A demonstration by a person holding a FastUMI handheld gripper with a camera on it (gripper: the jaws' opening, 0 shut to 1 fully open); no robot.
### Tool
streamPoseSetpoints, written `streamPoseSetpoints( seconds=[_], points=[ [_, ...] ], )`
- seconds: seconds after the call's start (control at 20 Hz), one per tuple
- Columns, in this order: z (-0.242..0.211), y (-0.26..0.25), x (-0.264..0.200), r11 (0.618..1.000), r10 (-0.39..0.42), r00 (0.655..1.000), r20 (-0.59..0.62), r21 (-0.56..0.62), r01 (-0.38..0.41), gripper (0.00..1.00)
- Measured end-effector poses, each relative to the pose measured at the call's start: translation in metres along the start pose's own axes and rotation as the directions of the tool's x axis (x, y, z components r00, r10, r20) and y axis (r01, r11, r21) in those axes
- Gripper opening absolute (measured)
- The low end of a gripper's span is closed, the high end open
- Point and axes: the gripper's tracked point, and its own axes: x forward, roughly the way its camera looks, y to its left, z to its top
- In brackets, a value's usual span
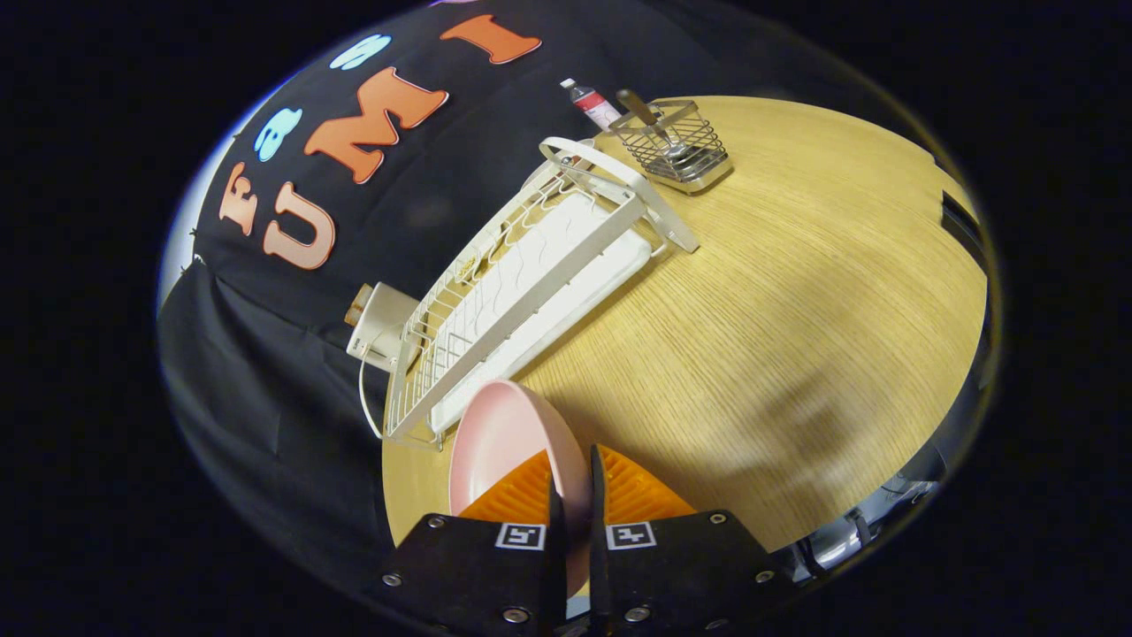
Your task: Take the plate from the dish rack, then take the spoon from the basket and place it into the plate.
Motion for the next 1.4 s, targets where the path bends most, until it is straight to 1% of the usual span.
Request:
streamPoseSetpoints(
  seconds=[0.15,0.25,0.4,0.45,0.5,0.55,0.6,0.65,0.7,0.8,0.85,0.95,1.1,1.15,1.25,1.4],
  points=[
    [-0.001,0.002,0.007,1.000,0.024,0.999,-0.027,0.012,-0.024,0.11],
    [0.002,0.000,0.010,1.000,0.011,1.000,-0.026,0.001,-0.011,0.13],
    [0.015,-0.001,0.008,1.000,0.001,1.000,-0.016,0.003,-0.001,0.20],
    [0.023,-0.004,0.005,1.000,-0.011,1.000,-0.001,0.000,0.011,0.27],
    [0.033,-0.007,0.002,1.000,-0.024,0.999,0.022,-0.008,0.024,0.41],
    [0.046,-0.011,-0.003,0.999,-0.041,0.998,0.051,-0.019,0.042,0.49],
    [0.061,-0.015,-0.008,0.997,-0.064,0.994,0.085,-0.040,0.067,0.65],
    [0.079,-0.021,-0.015,0.993,-0.094,0.987,0.129,-0.064,0.103,0.69],
    [0.099,-0.027,-0.020,0.985,-0.127,0.974,0.185,-0.092,0.146,0.74],
    [0.142,-0.036,-0.035,0.960,-0.180,0.934,0.307,-0.153,0.235,0.83],
    [0.162,-0.037,-0.042,0.944,-0.199,0.910,0.363,-0.180,0.278,0.85],
    [0.196,-0.036,-0.054,0.908,-0.212,0.866,0.452,-0.235,0.345,0.89],
    [0.237,-0.032,-0.061,0.850,-0.215,0.807,0.550,-0.302,0.432,0.98],
    [0.246,-0.030,-0.058,0.833,-0.211,0.792,0.573,-0.319,0.452,0.98],
    [0.255,-0.028,-0.049,0.811,-0.202,0.781,0.591,-0.347,0.472,0.99],
    [0.263,-0.024,-0.031,0.788,-0.166,0.785,0.597,-0.398,0.470,0.98]
  ],
)
